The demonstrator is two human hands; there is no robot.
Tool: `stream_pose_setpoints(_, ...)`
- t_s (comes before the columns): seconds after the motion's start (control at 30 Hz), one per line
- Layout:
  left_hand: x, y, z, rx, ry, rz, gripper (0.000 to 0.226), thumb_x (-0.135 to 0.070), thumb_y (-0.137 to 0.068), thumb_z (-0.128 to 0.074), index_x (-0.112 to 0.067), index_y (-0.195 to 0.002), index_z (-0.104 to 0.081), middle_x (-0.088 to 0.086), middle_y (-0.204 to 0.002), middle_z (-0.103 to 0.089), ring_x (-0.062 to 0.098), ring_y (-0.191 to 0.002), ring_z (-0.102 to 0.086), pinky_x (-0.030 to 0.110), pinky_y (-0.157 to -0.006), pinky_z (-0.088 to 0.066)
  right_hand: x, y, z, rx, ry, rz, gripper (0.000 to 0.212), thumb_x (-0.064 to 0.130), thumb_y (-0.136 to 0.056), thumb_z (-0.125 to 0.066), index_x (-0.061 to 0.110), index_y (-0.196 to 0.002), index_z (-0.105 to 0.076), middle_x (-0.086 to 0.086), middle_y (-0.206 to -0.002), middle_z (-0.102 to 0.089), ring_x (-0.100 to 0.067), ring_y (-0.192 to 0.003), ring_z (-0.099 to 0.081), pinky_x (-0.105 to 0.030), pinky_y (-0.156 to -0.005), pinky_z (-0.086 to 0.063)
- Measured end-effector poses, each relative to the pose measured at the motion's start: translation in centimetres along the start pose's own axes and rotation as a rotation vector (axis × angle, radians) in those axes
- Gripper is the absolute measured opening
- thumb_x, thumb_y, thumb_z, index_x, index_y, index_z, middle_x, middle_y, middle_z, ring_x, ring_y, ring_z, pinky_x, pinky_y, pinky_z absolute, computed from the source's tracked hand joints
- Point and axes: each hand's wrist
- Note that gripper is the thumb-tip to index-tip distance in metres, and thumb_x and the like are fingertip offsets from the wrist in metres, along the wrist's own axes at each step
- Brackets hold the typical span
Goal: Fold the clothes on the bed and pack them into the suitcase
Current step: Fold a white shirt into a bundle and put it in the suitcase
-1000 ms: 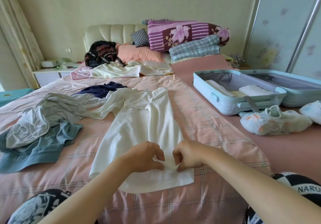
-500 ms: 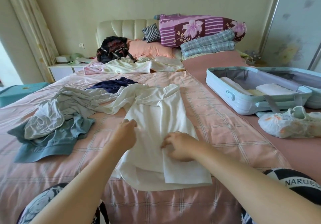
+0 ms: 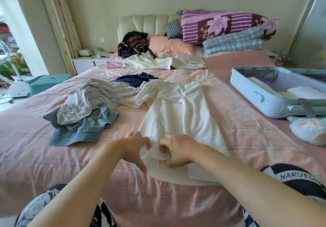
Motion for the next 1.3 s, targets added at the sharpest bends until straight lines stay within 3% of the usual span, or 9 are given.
stream_pose_setpoints(0.13,1.1,0.9,-0.5,-0.082,-0.007,-0.056,0.052,-0.028,-0.071,-0.084,-0.040,-0.113,-0.055,-0.012,-0.114,-0.046,0.010,-0.108,-0.044,0.029,-0.092,-0.045,-0.5,0.9,0.1,-0.015,-0.095,-0.019,0.013,0.026,-0.079,-0.059,0.031,-0.089,-0.052,0.010,-0.091,-0.055,-0.018,-0.084,-0.056,-0.028,-0.067,-0.036)
stream_pose_setpoints(0.27,1.4,1.1,-1.0,-0.235,0.145,-0.022,0.017,-0.022,-0.082,-0.075,-0.034,-0.093,-0.072,-0.014,-0.104,-0.064,0.007,-0.094,-0.061,0.027,-0.086,-0.053,-0.2,1.6,0.2,-0.046,-0.232,-0.032,0.015,0.020,-0.079,-0.056,0.032,-0.077,-0.048,0.013,-0.073,-0.052,-0.012,-0.072,-0.052,-0.026,-0.062,-0.036)
stream_pose_setpoints(0.4,2.6,2.8,1.3,-0.322,0.146,0.014,0.017,-0.021,-0.086,-0.071,-0.033,-0.096,-0.077,-0.020,-0.092,-0.066,0.001,-0.085,-0.062,0.017,-0.077,-0.048,-0.2,1.8,0.8,0.001,-0.333,-0.033,0.016,0.018,-0.074,-0.058,0.032,-0.072,-0.052,0.012,-0.074,-0.056,-0.007,-0.069,-0.053,-0.022,-0.061,-0.042)
stream_pose_setpoints(0.67,2.9,2.1,1.0,0.101,-0.039,0.215,0.018,-0.024,-0.077,-0.077,-0.030,-0.093,-0.079,-0.012,-0.097,-0.071,0.011,-0.079,-0.065,0.025,-0.078,-0.057,1.1,0.6,0.1,0.281,-0.402,-0.038,0.020,0.022,-0.084,-0.063,0.028,-0.098,-0.076,0.015,-0.083,-0.067,-0.001,-0.075,-0.061,-0.019,-0.068,-0.049)
stream_pose_setpoints(0.83,3.6,-1.3,1.3,-0.394,0.123,0.143,0.015,-0.031,-0.086,-0.066,-0.034,-0.101,-0.066,-0.007,-0.110,-0.058,0.016,-0.100,-0.058,0.033,-0.088,-0.051,-0.1,-1.3,0.6,-0.135,-0.473,-0.120,0.025,0.024,-0.088,-0.056,0.029,-0.103,-0.076,0.019,-0.082,-0.058,0.001,-0.079,-0.055,-0.018,-0.077,-0.042)
stream_pose_setpoints(0.93,3.8,-3.1,1.2,-0.226,0.081,0.141,0.047,-0.043,-0.083,-0.074,-0.039,-0.127,-0.056,-0.004,-0.123,-0.044,0.020,-0.113,-0.048,0.040,-0.100,-0.045,-0.8,-2.6,0.3,-0.008,-0.346,-0.092,0.038,0.028,-0.085,-0.051,0.037,-0.116,-0.071,0.010,-0.106,-0.054,-0.010,-0.101,-0.049,-0.024,-0.094,-0.040)
stream_pose_setpoints(1.0,3.9,-4.0,2.2,-0.180,0.111,0.146,0.039,-0.044,-0.086,-0.070,-0.035,-0.123,-0.061,-0.004,-0.121,-0.052,0.018,-0.110,-0.052,0.036,-0.098,-0.046,-1.3,-3.6,0.9,0.075,-0.380,-0.107,0.035,0.023,-0.087,-0.055,0.034,-0.115,-0.073,0.011,-0.110,-0.058,-0.007,-0.100,-0.051,-0.021,-0.091,-0.041)
stream_pose_setpoints(1.2,5.3,-8.0,7.6,-0.379,0.227,0.176,0.012,-0.025,-0.088,-0.063,-0.026,-0.099,-0.068,-0.004,-0.107,-0.067,0.016,-0.095,-0.060,0.027,-0.082,-0.048,-4.2,-8.9,4.5,-0.094,-0.422,-0.196,0.035,0.020,-0.089,-0.051,0.031,-0.115,-0.072,0.007,-0.121,-0.067,-0.013,-0.112,-0.061,-0.028,-0.098,-0.048)
stream_pose_setpoints(1.3,6.7,-10.8,9.6,-0.465,0.252,0.221,0.027,-0.018,-0.086,-0.063,-0.025,-0.112,-0.060,0.000,-0.111,-0.064,0.021,-0.097,-0.060,0.034,-0.084,-0.052,-6.1,-12.1,6.0,-0.191,-0.426,-0.238,0.035,0.019,-0.091,-0.052,0.029,-0.120,-0.069,0.006,-0.120,-0.066,-0.014,-0.111,-0.061,-0.029,-0.096,-0.048)
Point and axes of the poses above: each hand's wrist, its own y-axis away from the middle knuckle, its own z-axis out of the back of the hand, x = y × z
